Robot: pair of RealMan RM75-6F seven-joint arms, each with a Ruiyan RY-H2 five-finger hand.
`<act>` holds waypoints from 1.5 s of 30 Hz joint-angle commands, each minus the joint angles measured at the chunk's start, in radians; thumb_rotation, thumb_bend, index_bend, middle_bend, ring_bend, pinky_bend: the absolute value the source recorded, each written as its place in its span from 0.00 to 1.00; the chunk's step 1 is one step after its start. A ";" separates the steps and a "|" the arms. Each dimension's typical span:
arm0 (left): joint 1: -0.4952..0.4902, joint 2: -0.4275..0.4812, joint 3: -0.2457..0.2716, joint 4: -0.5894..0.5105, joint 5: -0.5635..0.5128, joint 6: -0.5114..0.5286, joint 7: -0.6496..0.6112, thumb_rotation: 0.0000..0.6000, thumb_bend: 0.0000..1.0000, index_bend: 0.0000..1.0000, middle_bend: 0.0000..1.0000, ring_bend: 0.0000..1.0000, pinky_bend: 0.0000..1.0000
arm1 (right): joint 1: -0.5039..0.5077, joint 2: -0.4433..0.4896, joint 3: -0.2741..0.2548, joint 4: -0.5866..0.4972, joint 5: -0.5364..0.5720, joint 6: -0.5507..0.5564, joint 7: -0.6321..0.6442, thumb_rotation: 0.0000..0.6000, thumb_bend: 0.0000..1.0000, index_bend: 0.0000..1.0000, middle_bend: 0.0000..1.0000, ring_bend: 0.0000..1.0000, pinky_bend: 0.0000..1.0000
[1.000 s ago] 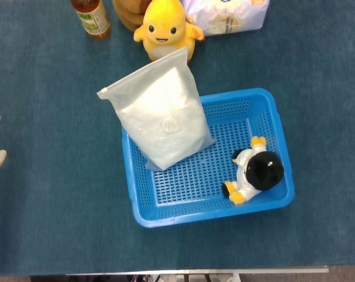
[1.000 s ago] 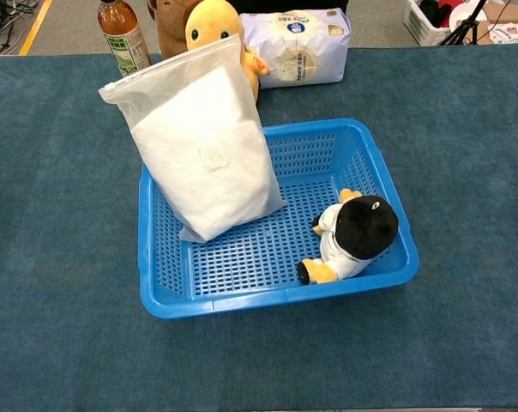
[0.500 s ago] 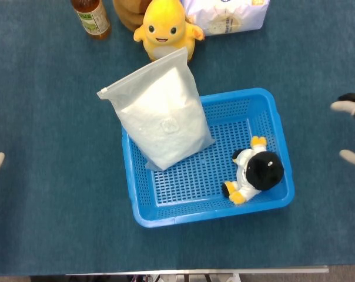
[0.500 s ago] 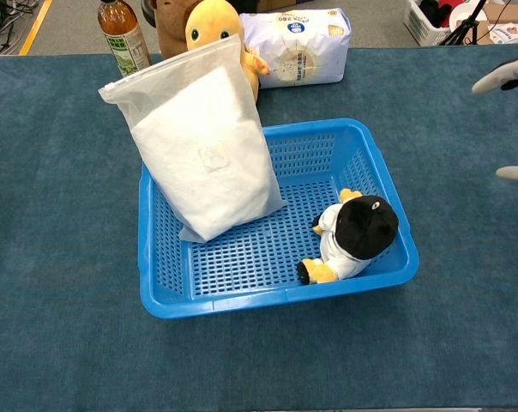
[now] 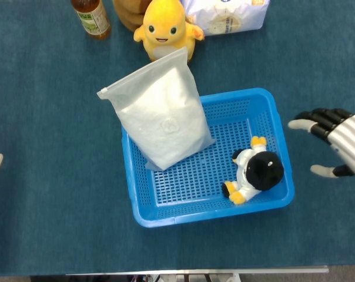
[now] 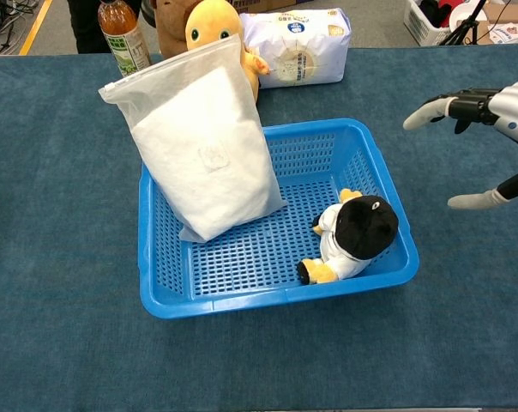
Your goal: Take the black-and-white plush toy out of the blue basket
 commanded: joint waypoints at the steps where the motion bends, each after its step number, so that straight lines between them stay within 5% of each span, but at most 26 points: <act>1: 0.001 -0.001 0.001 0.002 -0.001 0.000 -0.003 1.00 0.20 0.32 0.36 0.30 0.51 | 0.022 -0.009 -0.008 -0.002 -0.008 -0.026 0.010 1.00 0.00 0.22 0.26 0.24 0.36; 45: 0.021 -0.006 0.005 0.032 0.001 0.011 -0.052 1.00 0.20 0.32 0.39 0.32 0.51 | 0.227 -0.104 -0.068 0.026 0.035 -0.247 0.081 1.00 0.00 0.19 0.24 0.21 0.29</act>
